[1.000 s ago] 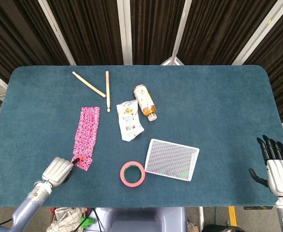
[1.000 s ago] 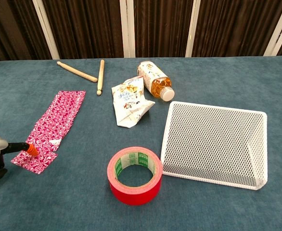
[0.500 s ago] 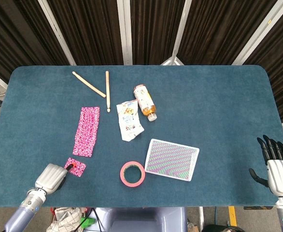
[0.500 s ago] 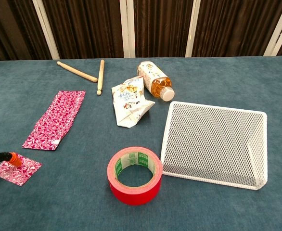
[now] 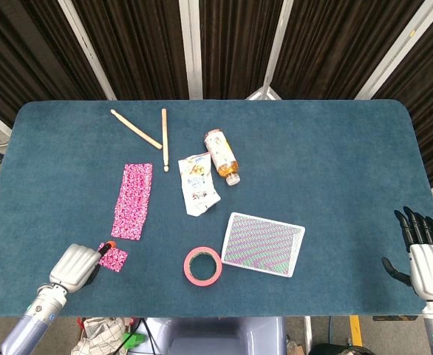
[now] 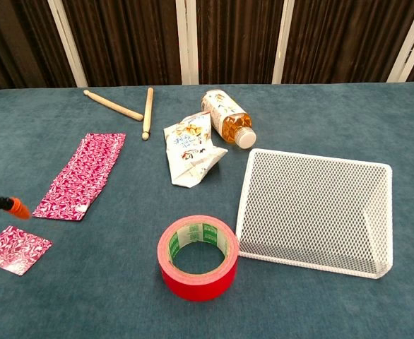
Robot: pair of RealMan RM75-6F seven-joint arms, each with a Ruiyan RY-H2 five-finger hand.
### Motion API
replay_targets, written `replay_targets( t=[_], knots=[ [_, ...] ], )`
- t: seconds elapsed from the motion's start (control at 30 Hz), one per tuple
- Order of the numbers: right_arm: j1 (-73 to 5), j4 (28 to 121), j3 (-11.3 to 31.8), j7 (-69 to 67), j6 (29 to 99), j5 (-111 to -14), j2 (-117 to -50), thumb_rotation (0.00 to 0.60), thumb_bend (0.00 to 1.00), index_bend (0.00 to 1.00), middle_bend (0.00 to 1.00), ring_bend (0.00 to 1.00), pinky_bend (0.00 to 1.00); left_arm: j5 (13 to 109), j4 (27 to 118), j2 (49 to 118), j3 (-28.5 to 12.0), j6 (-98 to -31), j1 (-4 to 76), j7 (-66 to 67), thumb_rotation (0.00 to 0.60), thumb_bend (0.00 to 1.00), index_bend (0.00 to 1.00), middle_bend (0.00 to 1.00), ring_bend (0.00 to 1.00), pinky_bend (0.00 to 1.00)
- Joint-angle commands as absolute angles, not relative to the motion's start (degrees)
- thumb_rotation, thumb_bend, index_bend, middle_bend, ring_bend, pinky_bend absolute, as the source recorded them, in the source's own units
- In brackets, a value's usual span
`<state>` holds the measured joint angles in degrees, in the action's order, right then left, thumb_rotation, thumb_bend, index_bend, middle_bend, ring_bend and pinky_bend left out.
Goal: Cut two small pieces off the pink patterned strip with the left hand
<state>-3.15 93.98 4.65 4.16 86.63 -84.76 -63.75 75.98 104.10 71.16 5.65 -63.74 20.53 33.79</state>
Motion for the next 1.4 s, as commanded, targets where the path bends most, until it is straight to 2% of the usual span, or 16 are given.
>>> replay_targets(
  t=[0.03, 0.53, 1.4],
  knots=[
    [-3.13, 93.99, 4.67, 4.11, 86.61, -84.68, -63.74, 0.600, 0.27, 0.02, 0.05, 0.08, 0.09, 75.89, 103.44, 70.65, 4.28, -63.01, 21.46, 31.13, 0.600, 0.78, 0.19, 0.87, 0.72, 0.61],
    [-3.10, 93.86, 4.78, 4.09, 86.52, -84.39, -63.72, 0.600, 0.27, 0.02, 0.05, 0.08, 0.09, 64.45, 94.97, 75.99, -0.90, -53.80, 28.43, 33.50, 0.600, 0.78, 0.19, 0.87, 0.72, 0.61],
    [-3.04, 93.98, 4.73, 4.43, 86.57, -84.52, -63.76, 0.600, 0.27, 0.02, 0.05, 0.08, 0.09, 62.25, 90.79, 78.33, 0.90, -52.34, 30.27, 32.43, 0.600, 0.78, 0.19, 0.87, 0.72, 0.61]
  ],
)
